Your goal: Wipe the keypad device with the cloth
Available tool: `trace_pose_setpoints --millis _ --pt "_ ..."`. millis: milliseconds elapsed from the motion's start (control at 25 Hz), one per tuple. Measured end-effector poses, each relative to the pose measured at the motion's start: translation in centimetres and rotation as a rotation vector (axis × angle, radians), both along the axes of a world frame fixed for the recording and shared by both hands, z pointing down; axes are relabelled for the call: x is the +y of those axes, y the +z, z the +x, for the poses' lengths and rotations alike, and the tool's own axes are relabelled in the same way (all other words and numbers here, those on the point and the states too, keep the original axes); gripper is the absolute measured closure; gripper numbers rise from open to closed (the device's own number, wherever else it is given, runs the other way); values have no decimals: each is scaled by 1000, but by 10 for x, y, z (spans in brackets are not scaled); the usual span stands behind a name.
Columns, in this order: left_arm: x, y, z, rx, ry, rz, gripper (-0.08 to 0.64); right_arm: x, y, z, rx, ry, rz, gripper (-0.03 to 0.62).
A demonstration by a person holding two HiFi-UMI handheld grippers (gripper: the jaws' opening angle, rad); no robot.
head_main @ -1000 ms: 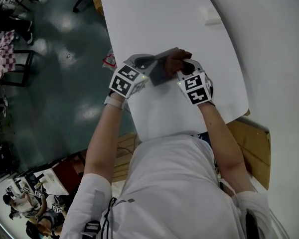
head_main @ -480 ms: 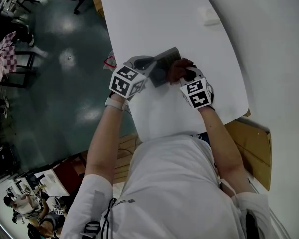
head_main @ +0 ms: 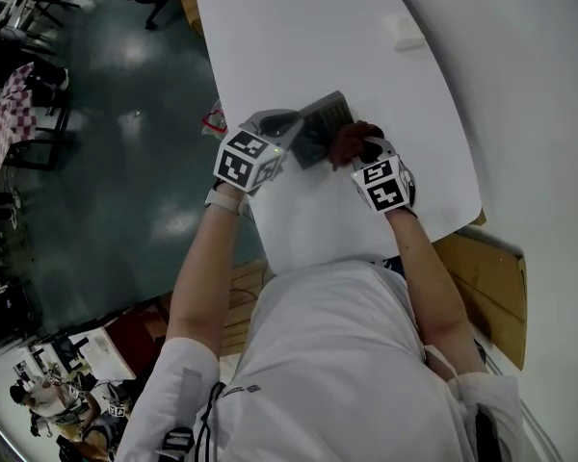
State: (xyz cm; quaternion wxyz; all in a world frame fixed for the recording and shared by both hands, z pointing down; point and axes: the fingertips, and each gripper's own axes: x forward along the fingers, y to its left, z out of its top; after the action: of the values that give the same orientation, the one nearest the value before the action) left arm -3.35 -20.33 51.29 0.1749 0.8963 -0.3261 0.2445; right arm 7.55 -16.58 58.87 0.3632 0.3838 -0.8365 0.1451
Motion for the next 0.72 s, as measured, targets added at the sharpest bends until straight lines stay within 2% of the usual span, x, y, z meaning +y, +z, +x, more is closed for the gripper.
trace_pose_setpoints --millis 160,360,560,720 --pt "1 1 1 -1 -7 7 517 6 10 6 30 -9 -20 537" --pt "1 -2 2 -18 -19 27 515 7 6 10 1 -2 -52 537" --pt "3 -2 2 -15 -24 23 515 -13 -37 5 -94 37 30 538" --pt "2 -1 2 -12 -26 18 515 -34 -69 -13 -131 7 104 537"
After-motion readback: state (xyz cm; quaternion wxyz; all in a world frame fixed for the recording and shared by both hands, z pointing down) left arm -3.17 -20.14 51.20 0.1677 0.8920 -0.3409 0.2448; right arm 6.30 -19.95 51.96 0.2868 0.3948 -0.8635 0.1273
